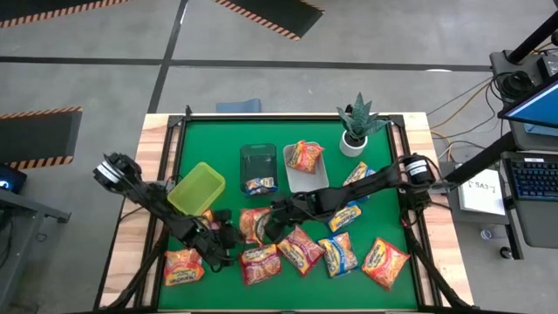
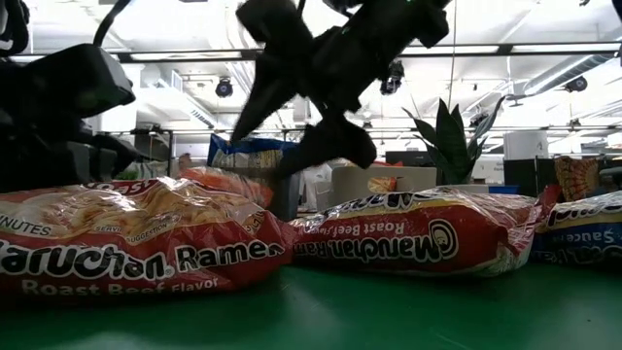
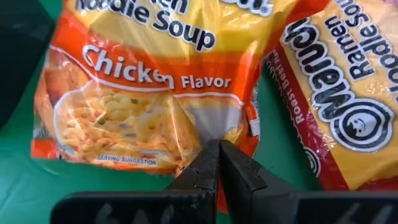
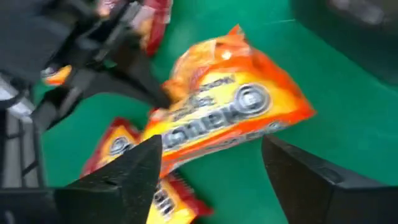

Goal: Sort Maruchan noodles
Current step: Put the orange noodle pack into the gray bin

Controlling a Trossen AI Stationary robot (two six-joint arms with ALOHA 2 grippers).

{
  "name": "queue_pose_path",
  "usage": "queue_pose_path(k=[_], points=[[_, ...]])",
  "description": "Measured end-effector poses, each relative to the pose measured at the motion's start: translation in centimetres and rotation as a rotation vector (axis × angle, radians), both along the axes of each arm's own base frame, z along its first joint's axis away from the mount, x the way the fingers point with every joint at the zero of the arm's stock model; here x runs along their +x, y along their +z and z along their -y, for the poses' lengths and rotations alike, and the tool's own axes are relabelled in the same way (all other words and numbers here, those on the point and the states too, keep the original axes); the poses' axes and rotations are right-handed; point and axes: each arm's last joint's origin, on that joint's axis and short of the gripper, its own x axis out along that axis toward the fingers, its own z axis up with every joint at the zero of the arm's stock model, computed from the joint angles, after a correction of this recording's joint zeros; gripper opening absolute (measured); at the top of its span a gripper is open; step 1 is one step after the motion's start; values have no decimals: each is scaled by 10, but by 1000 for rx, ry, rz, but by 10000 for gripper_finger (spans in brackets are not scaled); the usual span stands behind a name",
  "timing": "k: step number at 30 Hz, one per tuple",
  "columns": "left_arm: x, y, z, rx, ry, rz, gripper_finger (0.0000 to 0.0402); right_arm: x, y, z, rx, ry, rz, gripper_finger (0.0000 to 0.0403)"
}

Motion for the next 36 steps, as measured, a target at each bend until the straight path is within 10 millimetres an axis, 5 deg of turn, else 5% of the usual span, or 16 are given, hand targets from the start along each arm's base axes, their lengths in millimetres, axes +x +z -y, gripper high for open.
queue_pose_path(k=[10,22,29,36], points=[[3,-7,3,1,-3,11,0,5,-3,8,-54,-100,36,331],[4,-7,4,-3,-7,27,0,25,-36,8,21,-73,83,323],[4,-6,4,-2,-10,32,0,26,-35,7,40,-40,103,291],[5,-6,4,4,-15,36,0,27,-34,6,35,-13,107,191]])
